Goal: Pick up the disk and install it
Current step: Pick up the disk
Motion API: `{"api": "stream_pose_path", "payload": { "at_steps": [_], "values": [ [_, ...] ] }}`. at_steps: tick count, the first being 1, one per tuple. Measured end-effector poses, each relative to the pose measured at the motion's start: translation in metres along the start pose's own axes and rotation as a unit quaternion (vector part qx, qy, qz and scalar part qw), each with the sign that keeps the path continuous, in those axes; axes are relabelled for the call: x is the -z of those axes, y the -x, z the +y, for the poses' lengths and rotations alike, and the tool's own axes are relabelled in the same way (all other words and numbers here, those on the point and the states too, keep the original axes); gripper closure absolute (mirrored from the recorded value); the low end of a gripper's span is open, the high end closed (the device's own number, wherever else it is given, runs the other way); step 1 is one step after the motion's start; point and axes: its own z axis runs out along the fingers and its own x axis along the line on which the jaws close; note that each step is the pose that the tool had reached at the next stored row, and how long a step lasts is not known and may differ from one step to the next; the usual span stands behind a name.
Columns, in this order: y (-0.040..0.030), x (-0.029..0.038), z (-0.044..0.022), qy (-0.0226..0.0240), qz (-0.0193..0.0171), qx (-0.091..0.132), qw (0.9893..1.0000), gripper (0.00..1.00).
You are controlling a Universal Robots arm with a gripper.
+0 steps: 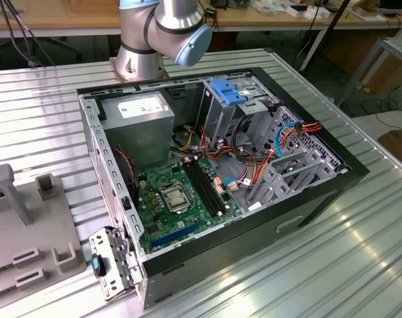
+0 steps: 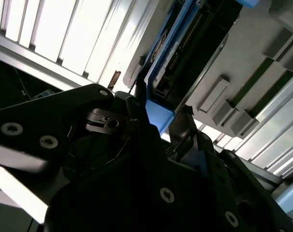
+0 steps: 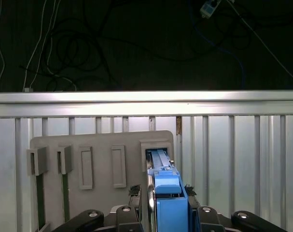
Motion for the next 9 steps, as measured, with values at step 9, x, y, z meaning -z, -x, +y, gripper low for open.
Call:
{"api": "stream_pose_path", "payload": {
  "at_steps": [9],
  "values": [
    [0.0000, 0.0039, 0.0000, 0.0002, 0.0001, 0.000, 1.0000, 0.54]
  ]
}}
